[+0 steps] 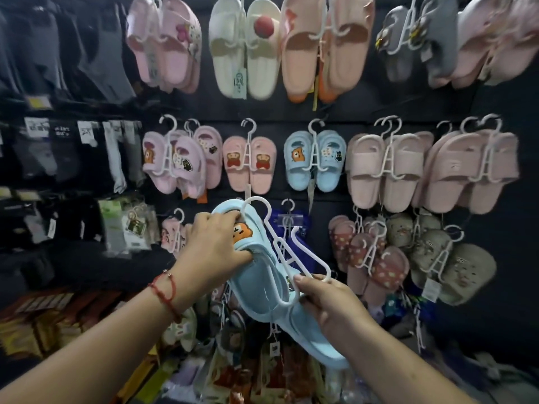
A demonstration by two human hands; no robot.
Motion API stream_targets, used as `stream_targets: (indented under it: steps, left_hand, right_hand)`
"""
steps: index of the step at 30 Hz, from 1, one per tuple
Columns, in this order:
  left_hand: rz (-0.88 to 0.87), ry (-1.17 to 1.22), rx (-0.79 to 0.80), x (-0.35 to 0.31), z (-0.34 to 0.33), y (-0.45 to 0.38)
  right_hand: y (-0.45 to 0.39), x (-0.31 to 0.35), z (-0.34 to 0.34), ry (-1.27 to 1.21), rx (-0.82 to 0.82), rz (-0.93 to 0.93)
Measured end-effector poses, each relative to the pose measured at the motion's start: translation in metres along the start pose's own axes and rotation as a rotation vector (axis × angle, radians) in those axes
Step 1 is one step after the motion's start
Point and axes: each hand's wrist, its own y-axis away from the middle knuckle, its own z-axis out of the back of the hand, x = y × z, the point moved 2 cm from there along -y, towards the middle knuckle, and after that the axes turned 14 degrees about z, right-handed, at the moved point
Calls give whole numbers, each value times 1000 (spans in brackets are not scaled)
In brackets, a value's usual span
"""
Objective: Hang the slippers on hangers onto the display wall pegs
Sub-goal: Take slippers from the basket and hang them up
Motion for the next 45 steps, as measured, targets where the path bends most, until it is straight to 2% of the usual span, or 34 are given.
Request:
stream_targets:
  steps: [6, 11, 15, 18, 21, 22, 23, 24, 26, 27, 29, 31, 32, 36, 39, 42, 45]
  left_hand:
    - [-17, 73, 67, -3, 12, 15]
    - [-145, 130, 46, 8, 4, 23]
    - [-205, 137, -33, 18, -5, 23]
    - [-289, 49, -109, 25, -13, 26]
    - [-320, 43, -293, 28, -18, 42]
    - [-291, 76, -323, 28, -19, 50]
    - [-215, 167, -251, 24, -16, 59]
    - [-82, 319, -81, 21, -15, 65]
    - [231, 773, 296, 15, -24, 70]
    - [362, 978, 418, 12, -30, 69]
    - [520, 1331, 512, 6, -43, 63]
    - [608, 1605, 495, 0, -48, 56]
    - [651, 1661, 457, -2, -49, 52]
    - [757, 1648, 314, 1, -51, 43]
    - [768, 1702, 316, 2, -46, 40]
    - [761, 1739, 303, -1, -43, 37]
    - [694, 1727, 267, -3, -45, 38]
  right_hand:
    - [-4, 3, -18, -91, -22, 13]
    - [-7, 6, -33, -41, 19, 77]
    - [-14, 0, -43, -48, -21, 136]
    - [-16, -2, -50, -51, -22, 171]
    - [-19, -3, -54, -76, -45, 192]
    - [-21, -4, -55, -76, -70, 197]
    - [-21, -5, -55, -76, -95, 213]
    - [-20, -5, -57, -75, -118, 231]
    - [-14, -5, -61, -81, -142, 266]
    - [-11, -5, -63, -81, -143, 282]
    - [1, -4, -71, -77, -105, 310]
    - [11, -6, -79, -62, -62, 336]
    - [14, -8, -81, -45, -54, 351]
    - [24, -7, -87, 45, 51, 457]
    - [30, -5, -84, -45, 174, 529]
    - [23, -8, -80, -197, 31, 480]
    - [8, -9, -75, -470, -128, 284]
